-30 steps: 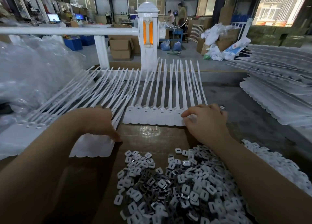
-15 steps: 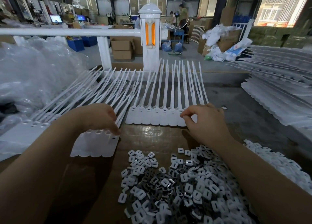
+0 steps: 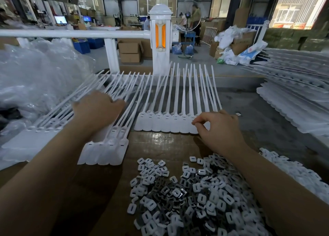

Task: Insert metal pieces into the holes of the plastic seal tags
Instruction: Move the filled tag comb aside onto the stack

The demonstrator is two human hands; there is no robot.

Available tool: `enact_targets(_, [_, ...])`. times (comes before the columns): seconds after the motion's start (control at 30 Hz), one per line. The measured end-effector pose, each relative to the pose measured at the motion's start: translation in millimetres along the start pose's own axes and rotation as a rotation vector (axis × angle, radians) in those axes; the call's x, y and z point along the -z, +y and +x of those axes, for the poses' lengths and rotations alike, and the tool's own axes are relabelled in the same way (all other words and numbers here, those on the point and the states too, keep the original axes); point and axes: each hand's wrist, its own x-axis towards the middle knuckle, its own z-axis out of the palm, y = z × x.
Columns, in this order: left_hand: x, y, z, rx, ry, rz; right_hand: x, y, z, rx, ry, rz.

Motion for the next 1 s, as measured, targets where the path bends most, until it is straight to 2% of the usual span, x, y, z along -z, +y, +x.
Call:
enact_targets(0.07, [9.7, 7.0, -3.4, 0.026, 0.29, -0.104, 0.8, 0.0, -0.1, -0.001, -0.002, -0.003])
enact_targets(0.13, [15.8, 15.4, -8.6, 0.046, 0.504, -0.193, 1.9, -1.9, -0.1, -0.002, -0.003, -0.006])
enact_targets(0.23, [17.7, 30.5, -19.4, -0.015, 0.689, -0.226, 7.1, -8.1, -1.9, 0.002, -0.008, 0.131])
enact_targets(0.3, [15.7, 44.7, -29.5, -0.089, 0.733, -0.246, 15.7, -13.5, -2.8, -0.011, -0.109, 0.437])
enact_targets(0.37, [9.3, 59.5, -41.7, -0.186, 0.72, -0.258, 27.6, -23.0, -4.2, 0.017, -0.325, 0.723])
enact_targets(0.43, [0.9, 71.6, -52.5, -0.287, 0.688, -0.254, 34.6, -30.9, -4.0, 0.063, -0.499, 0.843])
enact_targets(0.5, [-4.7, 80.2, -60.3, -0.354, 0.66, -0.266, 32.6, -38.0, -3.9, 0.089, -0.534, 0.856])
enact_targets(0.63, [-8.0, 92.2, -70.7, -0.512, 0.592, -0.285, 22.6, -44.7, -4.5, 0.047, -0.374, 0.793])
enact_targets(0.8, [-11.7, 91.6, -74.7, -0.713, 0.451, -0.318, 28.8, -35.3, 0.9, -0.172, -0.198, 0.967])
enact_targets(0.87, [-13.0, 88.5, -72.7, -0.715, 0.445, -0.302, 25.9, -27.4, 6.7, -0.369, -0.129, 1.042])
enact_targets(0.93, [-15.3, 83.6, -67.5, -0.642, 0.434, -0.295, 23.2, -21.1, 11.4, -0.563, -0.038, 1.002])
enact_targets(1.0, [-19.2, 76.7, -60.0, -0.544, 0.386, -0.297, 21.6, -15.4, 15.7, -0.676, 0.04, 0.973])
